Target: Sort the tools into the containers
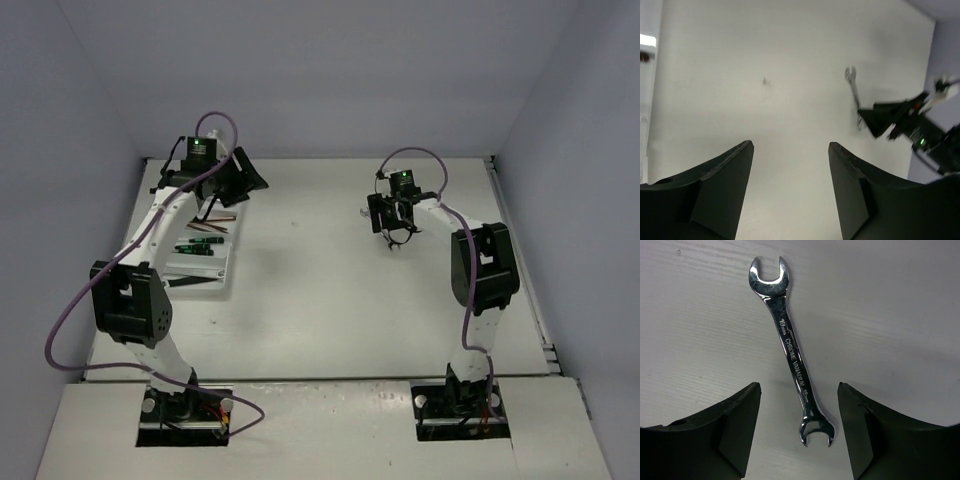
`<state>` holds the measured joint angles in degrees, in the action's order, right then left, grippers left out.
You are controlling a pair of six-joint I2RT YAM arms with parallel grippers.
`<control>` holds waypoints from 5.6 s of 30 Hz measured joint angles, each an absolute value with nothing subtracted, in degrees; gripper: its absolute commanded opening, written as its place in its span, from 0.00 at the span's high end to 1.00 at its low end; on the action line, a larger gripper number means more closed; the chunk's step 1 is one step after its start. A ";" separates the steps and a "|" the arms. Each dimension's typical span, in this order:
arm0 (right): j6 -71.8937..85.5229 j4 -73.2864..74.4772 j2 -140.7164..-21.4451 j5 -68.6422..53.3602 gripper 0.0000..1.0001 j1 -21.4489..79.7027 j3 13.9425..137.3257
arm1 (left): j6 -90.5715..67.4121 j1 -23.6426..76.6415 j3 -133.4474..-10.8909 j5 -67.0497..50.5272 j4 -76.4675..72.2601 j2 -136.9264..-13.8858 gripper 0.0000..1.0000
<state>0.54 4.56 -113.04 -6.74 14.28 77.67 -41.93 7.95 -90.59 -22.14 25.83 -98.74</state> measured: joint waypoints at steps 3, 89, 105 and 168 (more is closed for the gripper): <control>-1.28 4.77 -115.45 -7.65 0.41 14.28 79.66 | -38.38 9.44 -84.31 -23.65 28.67 -94.92 0.41; 14.82 -15.51 -94.45 -24.21 0.39 30.86 61.45 | -57.55 18.30 -75.26 -26.76 2.67 -108.26 1.00; 11.20 -7.99 -73.22 -17.62 0.34 21.28 49.55 | -59.01 -12.07 -92.34 -26.61 -2.10 -117.99 1.00; 8.74 21.46 -25.34 13.37 0.00 23.42 54.65 | -24.40 -9.97 -59.13 -5.95 56.22 -29.65 0.34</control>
<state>8.74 21.46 -25.34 13.37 23.42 54.65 -24.40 -9.97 -59.13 -5.95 56.22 -29.65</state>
